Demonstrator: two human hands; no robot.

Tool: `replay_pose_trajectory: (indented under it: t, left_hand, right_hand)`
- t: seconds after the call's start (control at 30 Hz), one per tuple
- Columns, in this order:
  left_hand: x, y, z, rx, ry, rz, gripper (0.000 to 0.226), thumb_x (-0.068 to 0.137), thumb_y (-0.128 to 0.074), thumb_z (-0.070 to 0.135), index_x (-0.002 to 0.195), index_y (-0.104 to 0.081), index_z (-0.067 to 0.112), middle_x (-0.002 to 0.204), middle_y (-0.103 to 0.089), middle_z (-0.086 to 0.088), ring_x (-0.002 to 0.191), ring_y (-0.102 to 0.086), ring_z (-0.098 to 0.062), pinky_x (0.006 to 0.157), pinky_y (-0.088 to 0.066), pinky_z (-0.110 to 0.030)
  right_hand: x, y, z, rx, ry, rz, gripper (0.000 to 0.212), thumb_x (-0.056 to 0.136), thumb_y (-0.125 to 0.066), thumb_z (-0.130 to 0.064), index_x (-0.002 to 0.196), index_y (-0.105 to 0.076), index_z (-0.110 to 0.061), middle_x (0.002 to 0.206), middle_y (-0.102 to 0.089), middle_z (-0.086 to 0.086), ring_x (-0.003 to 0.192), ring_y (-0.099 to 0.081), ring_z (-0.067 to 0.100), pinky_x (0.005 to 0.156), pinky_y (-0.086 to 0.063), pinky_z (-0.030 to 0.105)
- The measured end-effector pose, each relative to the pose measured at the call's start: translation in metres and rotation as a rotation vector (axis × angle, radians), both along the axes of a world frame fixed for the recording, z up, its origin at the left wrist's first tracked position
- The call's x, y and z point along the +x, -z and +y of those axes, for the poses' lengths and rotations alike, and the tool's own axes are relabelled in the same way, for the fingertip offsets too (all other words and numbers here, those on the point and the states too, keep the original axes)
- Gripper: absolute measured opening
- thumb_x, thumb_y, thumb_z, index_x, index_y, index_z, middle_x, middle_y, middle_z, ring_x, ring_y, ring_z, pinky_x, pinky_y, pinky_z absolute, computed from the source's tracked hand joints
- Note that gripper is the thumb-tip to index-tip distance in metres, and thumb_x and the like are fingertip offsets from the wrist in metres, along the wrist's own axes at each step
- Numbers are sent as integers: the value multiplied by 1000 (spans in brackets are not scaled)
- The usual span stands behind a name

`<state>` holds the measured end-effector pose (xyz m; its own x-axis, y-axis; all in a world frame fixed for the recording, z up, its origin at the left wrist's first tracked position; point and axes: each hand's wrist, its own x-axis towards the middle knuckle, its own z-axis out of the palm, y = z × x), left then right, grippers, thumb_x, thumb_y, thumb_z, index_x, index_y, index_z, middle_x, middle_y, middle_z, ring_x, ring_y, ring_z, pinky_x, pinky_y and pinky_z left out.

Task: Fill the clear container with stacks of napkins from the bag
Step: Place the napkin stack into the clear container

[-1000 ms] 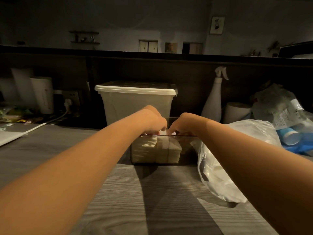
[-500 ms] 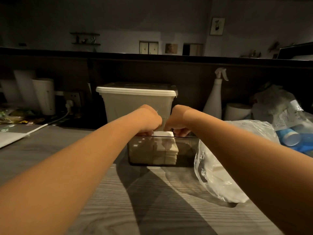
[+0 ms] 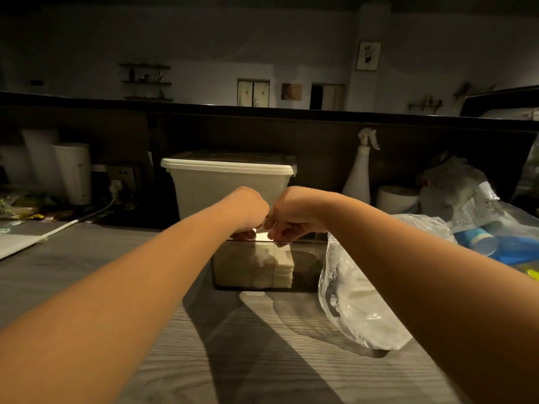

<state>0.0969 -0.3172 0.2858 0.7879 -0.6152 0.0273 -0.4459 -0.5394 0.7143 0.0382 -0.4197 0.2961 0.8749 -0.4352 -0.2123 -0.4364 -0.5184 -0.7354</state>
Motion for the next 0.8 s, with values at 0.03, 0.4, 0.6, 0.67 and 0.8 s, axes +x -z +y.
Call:
replay_pose_trajectory:
  t: [0.03,0.4,0.6,0.67,0.8]
  left_hand:
    - [0,-1,-1,11,8,-15,25,100,-45,9,114,-62,-2,99,-70,-19,78,-65,-27,72,-58,-37]
    - [-64,-23,-22,13,117,-38,25,102,-42,10,115,-61,3,106,-70,-19,76,-62,-25,69,-53,-33]
    - [-94,6,-34,-215,261,60,17,95,-53,3,95,-66,14,90,-71,-9,66,-65,-16,56,-53,-24]
    - [-102,29,-43,-264,322,118,21,92,-54,-2,94,-67,14,89,-72,-7,62,-65,-14,57,-55,-25]
    - [-106,77,-64,-251,361,-94,26,89,-60,10,104,-67,31,100,-69,13,79,-65,-6,75,-60,-31]
  right_hand:
    - [-5,-5,-1,14,12,-28,18,95,-50,10,99,-67,4,82,-66,17,68,-68,23,78,-63,37]
    - [-83,-35,-18,18,127,-114,26,99,-44,1,93,-69,6,71,-65,15,57,-64,21,63,-62,32]
    - [-119,5,-48,-323,299,-111,18,96,-57,-14,84,-67,-4,70,-66,8,60,-66,21,64,-61,35]
    - [-132,37,-61,-592,318,-213,16,93,-55,-16,84,-68,-12,74,-67,4,68,-66,20,69,-61,38]
    - [-152,80,-80,-852,220,-358,15,93,-56,-18,92,-68,-28,89,-62,-11,83,-56,6,79,-52,25]
